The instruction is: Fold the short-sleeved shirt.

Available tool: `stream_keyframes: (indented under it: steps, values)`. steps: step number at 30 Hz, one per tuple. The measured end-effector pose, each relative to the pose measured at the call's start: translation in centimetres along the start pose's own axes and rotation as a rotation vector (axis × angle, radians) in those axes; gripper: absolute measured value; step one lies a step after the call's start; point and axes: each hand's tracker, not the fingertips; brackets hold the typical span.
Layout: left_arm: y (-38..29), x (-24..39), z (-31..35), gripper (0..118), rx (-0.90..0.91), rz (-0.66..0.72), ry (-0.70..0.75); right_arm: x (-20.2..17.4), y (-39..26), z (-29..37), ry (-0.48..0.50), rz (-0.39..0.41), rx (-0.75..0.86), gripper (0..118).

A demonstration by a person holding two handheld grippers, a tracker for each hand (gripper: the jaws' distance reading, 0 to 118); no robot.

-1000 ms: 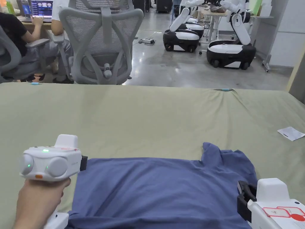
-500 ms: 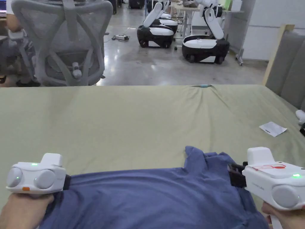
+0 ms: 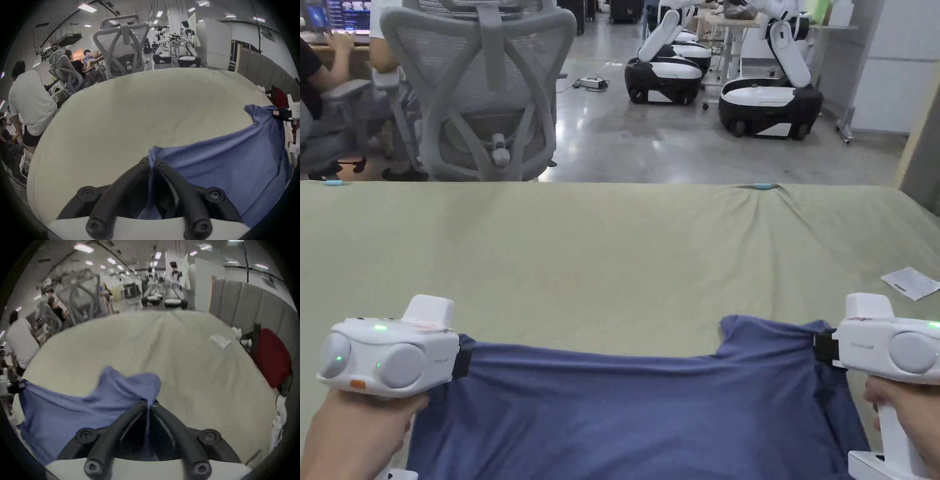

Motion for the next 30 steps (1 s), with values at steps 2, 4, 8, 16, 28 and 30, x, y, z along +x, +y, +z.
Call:
stream_keyframes:
  steps: [2,4,8,16,28,30]
  values:
    - [0.0,-0.4,3.1,1,0.061,0.017,-0.012,-1.5,0.2,5.9,-0.013,0.073,0.089,0]
    - [-0.7,-0.8,6.6,1,0.096,0.013,-0.019,-2.8,-0.4,11.5,-0.003,0.105,0.143,0]
    - [-4.4,-2.0,13.3,1,0.159,0.062,-0.049,-3.0,-4.2,18.3,-0.016,0.163,0.193,0]
    - [-17.8,-2.1,13.6,1,-0.042,0.139,-0.082,-1.6,-18.1,16.8,-0.033,0.172,-0.019,0]
    - [-12.9,6.7,20.0,104,0.399,0.080,-0.012,-11.4,-14.9,23.8,-0.036,0.175,0.335,112]
    - [-12.5,8.6,20.6,96,0.481,0.068,-0.008,-13.4,-15.3,25.1,-0.044,0.179,0.418,112]
